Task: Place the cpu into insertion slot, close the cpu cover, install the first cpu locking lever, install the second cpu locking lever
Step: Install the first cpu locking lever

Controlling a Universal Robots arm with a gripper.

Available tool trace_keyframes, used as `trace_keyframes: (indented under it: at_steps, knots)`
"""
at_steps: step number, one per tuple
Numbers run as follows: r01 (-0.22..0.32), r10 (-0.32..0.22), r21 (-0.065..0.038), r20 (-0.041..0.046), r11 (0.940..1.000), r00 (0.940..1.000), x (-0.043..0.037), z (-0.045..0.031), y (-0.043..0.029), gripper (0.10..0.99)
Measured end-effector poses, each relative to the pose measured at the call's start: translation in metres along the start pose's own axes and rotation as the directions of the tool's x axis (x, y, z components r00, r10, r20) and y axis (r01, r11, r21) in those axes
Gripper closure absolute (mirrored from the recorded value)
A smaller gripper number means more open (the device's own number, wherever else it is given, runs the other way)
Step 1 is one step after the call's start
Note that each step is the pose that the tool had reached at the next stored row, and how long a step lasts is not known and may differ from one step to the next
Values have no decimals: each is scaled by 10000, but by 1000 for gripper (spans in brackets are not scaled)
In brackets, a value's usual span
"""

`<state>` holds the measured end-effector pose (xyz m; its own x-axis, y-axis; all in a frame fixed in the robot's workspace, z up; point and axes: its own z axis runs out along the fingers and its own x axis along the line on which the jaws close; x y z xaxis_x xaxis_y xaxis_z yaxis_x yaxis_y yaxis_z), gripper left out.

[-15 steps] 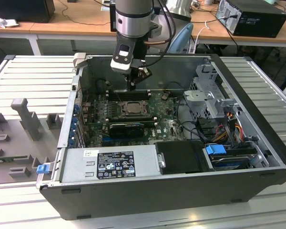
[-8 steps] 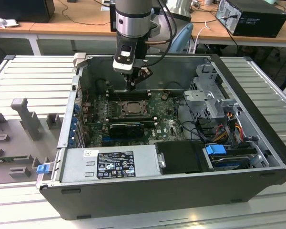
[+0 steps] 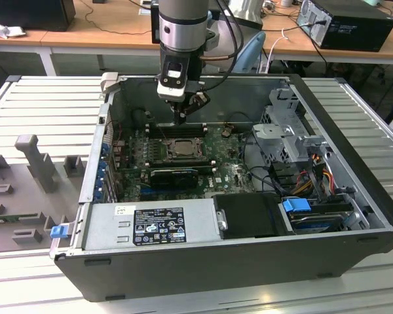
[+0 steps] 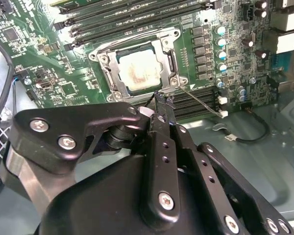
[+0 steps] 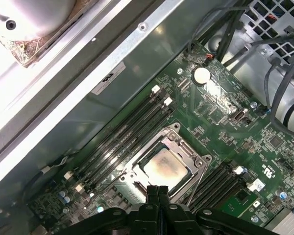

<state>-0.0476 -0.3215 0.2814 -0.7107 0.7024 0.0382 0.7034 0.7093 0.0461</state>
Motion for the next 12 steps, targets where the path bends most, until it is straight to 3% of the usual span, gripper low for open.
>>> trace_keyframes:
  at_steps: [7,12]
  knots:
    - [434,-434,18,-19,9991,9991,0,0,0,980]
    - [981,-981,37,-45,9952,9952,0,0,0,980]
